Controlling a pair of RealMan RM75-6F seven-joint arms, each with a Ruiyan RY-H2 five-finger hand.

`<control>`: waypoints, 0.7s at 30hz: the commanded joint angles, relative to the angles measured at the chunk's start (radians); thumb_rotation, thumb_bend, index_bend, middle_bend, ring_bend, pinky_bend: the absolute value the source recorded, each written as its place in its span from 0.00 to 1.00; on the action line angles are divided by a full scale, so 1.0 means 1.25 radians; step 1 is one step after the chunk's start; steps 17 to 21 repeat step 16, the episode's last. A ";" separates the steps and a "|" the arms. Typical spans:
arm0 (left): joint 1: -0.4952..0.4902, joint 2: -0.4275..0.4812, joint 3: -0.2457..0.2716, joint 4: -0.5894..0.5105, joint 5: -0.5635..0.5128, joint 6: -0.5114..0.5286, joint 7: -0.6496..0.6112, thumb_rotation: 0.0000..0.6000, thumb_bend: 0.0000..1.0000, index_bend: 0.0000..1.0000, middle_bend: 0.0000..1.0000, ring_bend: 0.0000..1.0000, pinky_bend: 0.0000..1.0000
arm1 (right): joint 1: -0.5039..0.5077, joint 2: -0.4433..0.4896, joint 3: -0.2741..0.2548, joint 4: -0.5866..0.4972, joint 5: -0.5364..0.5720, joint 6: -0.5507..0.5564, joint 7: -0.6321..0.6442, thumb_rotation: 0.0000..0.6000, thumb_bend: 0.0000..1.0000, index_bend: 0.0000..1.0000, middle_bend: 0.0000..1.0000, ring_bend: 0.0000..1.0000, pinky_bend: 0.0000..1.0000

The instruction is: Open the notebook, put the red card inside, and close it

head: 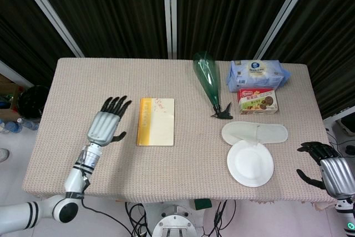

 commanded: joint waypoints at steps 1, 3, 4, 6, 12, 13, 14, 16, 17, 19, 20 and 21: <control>0.090 0.117 0.030 -0.073 -0.011 0.064 -0.071 1.00 0.21 0.08 0.00 0.00 0.05 | 0.008 0.002 0.001 0.004 -0.006 -0.006 -0.005 1.00 0.17 0.32 0.25 0.21 0.26; 0.132 0.162 0.057 -0.089 0.017 0.096 -0.107 1.00 0.21 0.08 0.00 0.00 0.05 | 0.013 0.002 0.002 0.009 -0.011 -0.010 -0.010 1.00 0.17 0.26 0.24 0.19 0.25; 0.150 0.178 0.069 -0.093 0.030 0.112 -0.120 1.00 0.21 0.08 0.00 0.00 0.05 | 0.014 0.002 0.002 0.010 -0.013 -0.008 -0.010 1.00 0.17 0.24 0.24 0.19 0.25; 0.190 0.212 0.102 -0.094 0.067 0.143 -0.147 1.00 0.21 0.08 0.00 0.00 0.05 | 0.015 0.003 0.005 0.014 -0.019 0.002 0.000 1.00 0.17 0.21 0.22 0.16 0.24; 0.304 0.256 0.176 -0.072 0.168 0.259 -0.209 1.00 0.21 0.08 0.00 0.00 0.05 | 0.013 0.011 0.002 0.022 -0.023 0.012 0.025 1.00 0.18 0.21 0.21 0.16 0.24; 0.320 0.256 0.185 -0.065 0.182 0.276 -0.215 1.00 0.21 0.08 0.00 0.00 0.05 | 0.014 0.012 0.000 0.021 -0.023 0.009 0.031 1.00 0.18 0.21 0.20 0.16 0.24; 0.339 0.256 0.197 -0.053 0.199 0.294 -0.220 1.00 0.21 0.08 0.00 0.00 0.05 | 0.016 0.014 -0.003 0.021 -0.024 0.004 0.040 1.00 0.18 0.21 0.20 0.16 0.24; 0.364 0.256 0.209 -0.038 0.213 0.315 -0.226 1.00 0.21 0.08 0.00 0.00 0.05 | 0.020 0.016 -0.006 0.020 -0.024 -0.005 0.050 1.00 0.18 0.21 0.20 0.16 0.24; 0.364 0.256 0.209 -0.038 0.213 0.315 -0.226 1.00 0.21 0.08 0.00 0.00 0.05 | 0.020 0.016 -0.006 0.020 -0.024 -0.005 0.050 1.00 0.18 0.21 0.20 0.16 0.24; 0.364 0.256 0.209 -0.038 0.213 0.315 -0.226 1.00 0.21 0.08 0.00 0.00 0.05 | 0.020 0.016 -0.006 0.020 -0.024 -0.005 0.050 1.00 0.18 0.21 0.20 0.16 0.24; 0.364 0.256 0.209 -0.038 0.213 0.315 -0.226 1.00 0.21 0.08 0.00 0.00 0.05 | 0.020 0.016 -0.006 0.020 -0.024 -0.005 0.050 1.00 0.18 0.21 0.20 0.16 0.24; 0.364 0.256 0.209 -0.038 0.213 0.315 -0.226 1.00 0.21 0.08 0.00 0.00 0.05 | 0.020 0.016 -0.006 0.020 -0.024 -0.005 0.050 1.00 0.18 0.21 0.20 0.16 0.24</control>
